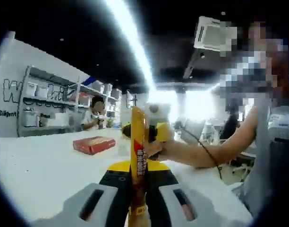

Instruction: Tear open the coffee pouch, take out the coffee, and pour the coffee from the pouch into the cup

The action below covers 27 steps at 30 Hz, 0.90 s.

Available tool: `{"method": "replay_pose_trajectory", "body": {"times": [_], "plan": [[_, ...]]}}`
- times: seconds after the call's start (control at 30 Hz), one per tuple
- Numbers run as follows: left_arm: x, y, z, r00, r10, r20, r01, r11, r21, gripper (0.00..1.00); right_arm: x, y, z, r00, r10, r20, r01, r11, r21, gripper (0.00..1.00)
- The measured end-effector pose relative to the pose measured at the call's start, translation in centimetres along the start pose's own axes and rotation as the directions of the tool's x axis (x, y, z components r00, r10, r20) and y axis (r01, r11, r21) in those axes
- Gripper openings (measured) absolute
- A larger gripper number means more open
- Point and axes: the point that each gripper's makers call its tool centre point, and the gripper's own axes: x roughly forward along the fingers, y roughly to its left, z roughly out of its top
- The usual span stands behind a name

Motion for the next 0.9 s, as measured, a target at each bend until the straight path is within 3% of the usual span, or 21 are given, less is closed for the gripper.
{"method": "replay_pose_trajectory", "body": {"times": [0.13,0.27,0.33,0.53,0.6,0.67,0.73,0.8,0.87,0.9], "plan": [[0.1,-2.5,0.4,0.986,-0.159,0.058,0.165,0.978,-0.125,0.11,0.6,3.4,1.0,0.988,0.143,0.062,-0.144,0.990,0.009,0.23],[0.1,-4.7,0.0,0.958,-0.281,0.059,0.287,0.939,-0.187,0.11,1.4,5.0,0.5,0.981,0.187,0.045,-0.188,0.982,0.009,0.24],[0.2,-5.8,-0.5,0.945,-0.326,0.030,0.326,0.925,-0.195,0.11,1.8,5.5,0.1,0.978,0.203,0.037,-0.204,0.979,0.011,0.23],[0.1,-7.1,-0.9,0.918,-0.395,0.029,0.390,0.890,-0.235,0.11,2.4,7.5,-0.4,0.963,0.270,0.017,-0.271,0.962,0.027,0.17],[0.0,-7.2,-1.0,0.917,-0.397,0.037,0.396,0.897,-0.195,0.12,2.4,7.6,-0.5,0.962,0.274,0.016,-0.274,0.961,0.027,0.15],[0.5,-5.9,-0.7,0.948,-0.314,0.052,0.317,0.946,-0.065,0.14,2.5,7.2,-0.5,0.969,0.248,0.016,-0.248,0.968,0.023,0.12],[0.7,-4.5,-0.3,0.972,-0.225,0.064,0.223,0.974,0.047,0.20,2.3,6.1,-0.3,0.979,0.203,0.011,-0.204,0.979,0.015,0.10],[0.7,-3.1,0.1,0.985,-0.154,0.075,0.149,0.987,0.068,0.28,2.0,5.2,0.0,0.988,0.156,0.017,-0.156,0.988,0.007,0.08],[0.4,-0.5,0.8,0.994,-0.027,0.102,0.013,0.991,0.130,0.28,1.8,3.6,0.3,0.997,0.073,0.021,-0.073,0.997,0.007,0.06],[0.2,0.0,1.1,0.994,0.004,0.110,-0.021,0.989,0.149,0.28,1.8,3.1,0.3,0.999,0.049,0.021,-0.049,0.999,0.001,0.06]]}}
